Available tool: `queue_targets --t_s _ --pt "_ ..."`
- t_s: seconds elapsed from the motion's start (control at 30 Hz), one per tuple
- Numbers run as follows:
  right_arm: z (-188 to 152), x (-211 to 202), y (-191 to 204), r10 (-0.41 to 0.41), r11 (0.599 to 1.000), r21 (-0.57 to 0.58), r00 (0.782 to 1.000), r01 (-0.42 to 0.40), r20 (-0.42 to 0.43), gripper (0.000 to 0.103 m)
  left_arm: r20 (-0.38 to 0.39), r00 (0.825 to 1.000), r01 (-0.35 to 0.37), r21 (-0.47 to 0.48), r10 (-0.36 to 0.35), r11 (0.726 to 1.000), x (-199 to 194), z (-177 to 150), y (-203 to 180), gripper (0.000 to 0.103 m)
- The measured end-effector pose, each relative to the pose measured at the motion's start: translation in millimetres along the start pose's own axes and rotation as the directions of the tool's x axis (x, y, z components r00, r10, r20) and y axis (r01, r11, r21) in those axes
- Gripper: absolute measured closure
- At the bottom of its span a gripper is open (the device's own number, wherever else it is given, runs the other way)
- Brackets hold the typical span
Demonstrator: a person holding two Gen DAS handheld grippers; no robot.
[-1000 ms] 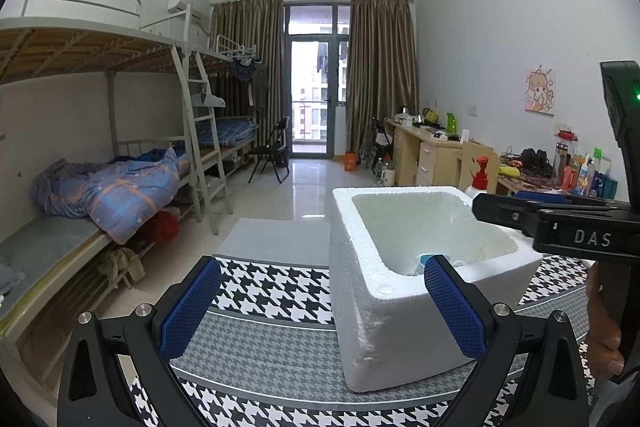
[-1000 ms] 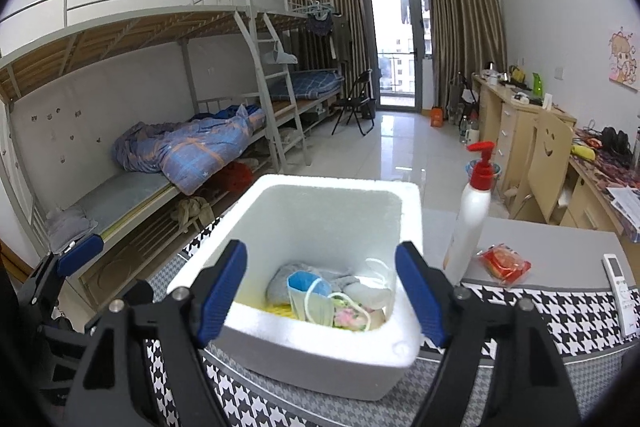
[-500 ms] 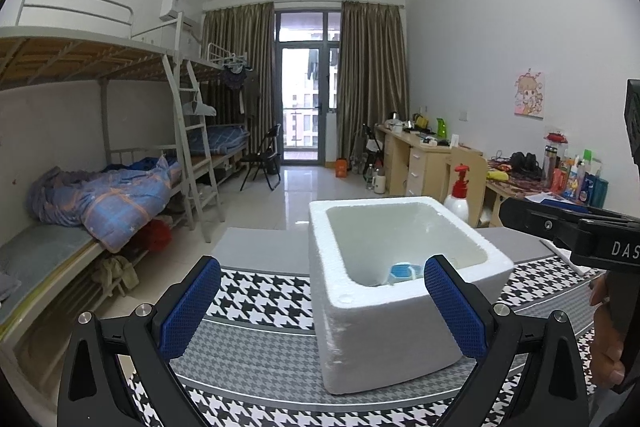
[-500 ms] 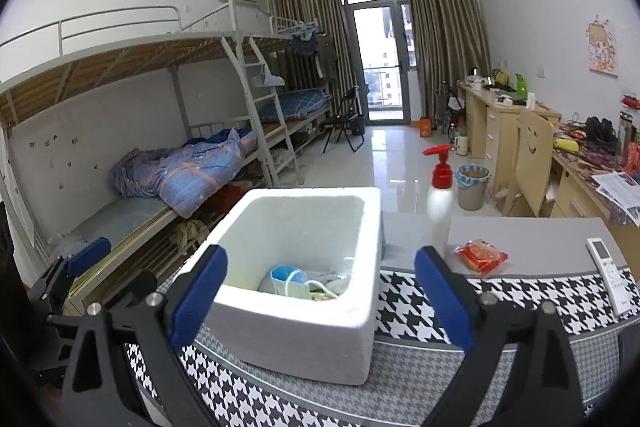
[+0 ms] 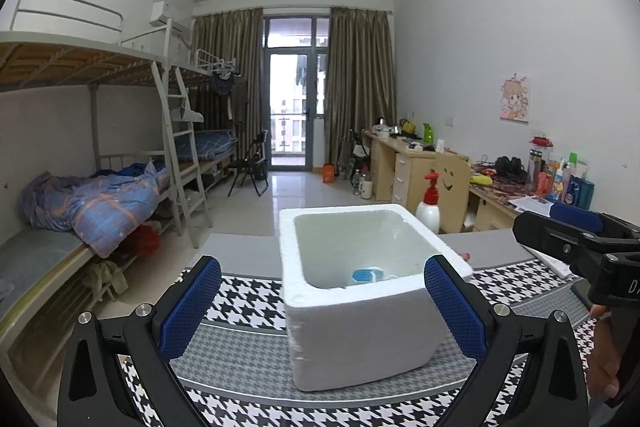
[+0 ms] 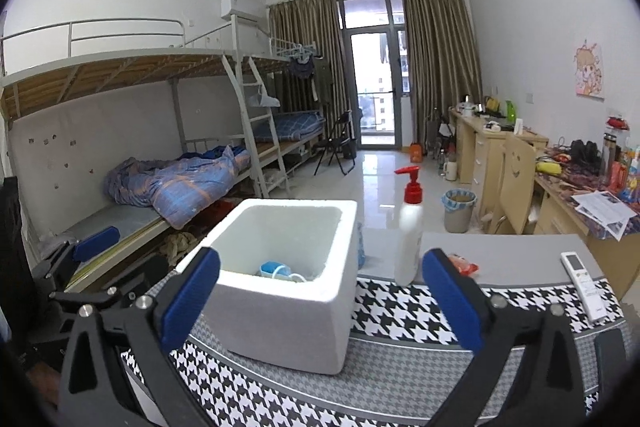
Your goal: Organize soft objects
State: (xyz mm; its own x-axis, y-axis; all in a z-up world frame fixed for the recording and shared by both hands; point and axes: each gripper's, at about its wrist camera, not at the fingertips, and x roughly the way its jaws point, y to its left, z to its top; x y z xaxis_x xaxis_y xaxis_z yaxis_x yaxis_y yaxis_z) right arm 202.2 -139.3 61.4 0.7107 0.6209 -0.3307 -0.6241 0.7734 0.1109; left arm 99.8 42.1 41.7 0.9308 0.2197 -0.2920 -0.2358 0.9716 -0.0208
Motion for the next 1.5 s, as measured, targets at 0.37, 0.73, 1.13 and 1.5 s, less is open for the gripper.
queue_targets --t_s 0.37,0.73,1.13,1.5 --pt "-8 -32 -5 -0.033 0.999 0.002 0.998 0.033 0.058 0.001 0.042 0.998 0.039 0.001 -0.039 0.999 -18 3 -15 0.001" --pt "-25 -66 -9 -0.074 0.997 0.0 0.991 0.074 0.109 0.001 0.077 0.994 0.073 0.019 -0.075 0.997 -37 1 -29 0.001" --pt "-44 -82 -8 -0.116 0.993 0.012 0.98 0.116 0.158 0.001 0.128 0.989 0.069 0.037 -0.073 0.997 -53 -9 -30 0.001" --pt "-63 -84 -8 -0.114 0.993 0.001 0.98 0.116 0.16 0.001 0.138 0.989 0.06 0.016 -0.061 0.998 -56 -23 -23 0.001"
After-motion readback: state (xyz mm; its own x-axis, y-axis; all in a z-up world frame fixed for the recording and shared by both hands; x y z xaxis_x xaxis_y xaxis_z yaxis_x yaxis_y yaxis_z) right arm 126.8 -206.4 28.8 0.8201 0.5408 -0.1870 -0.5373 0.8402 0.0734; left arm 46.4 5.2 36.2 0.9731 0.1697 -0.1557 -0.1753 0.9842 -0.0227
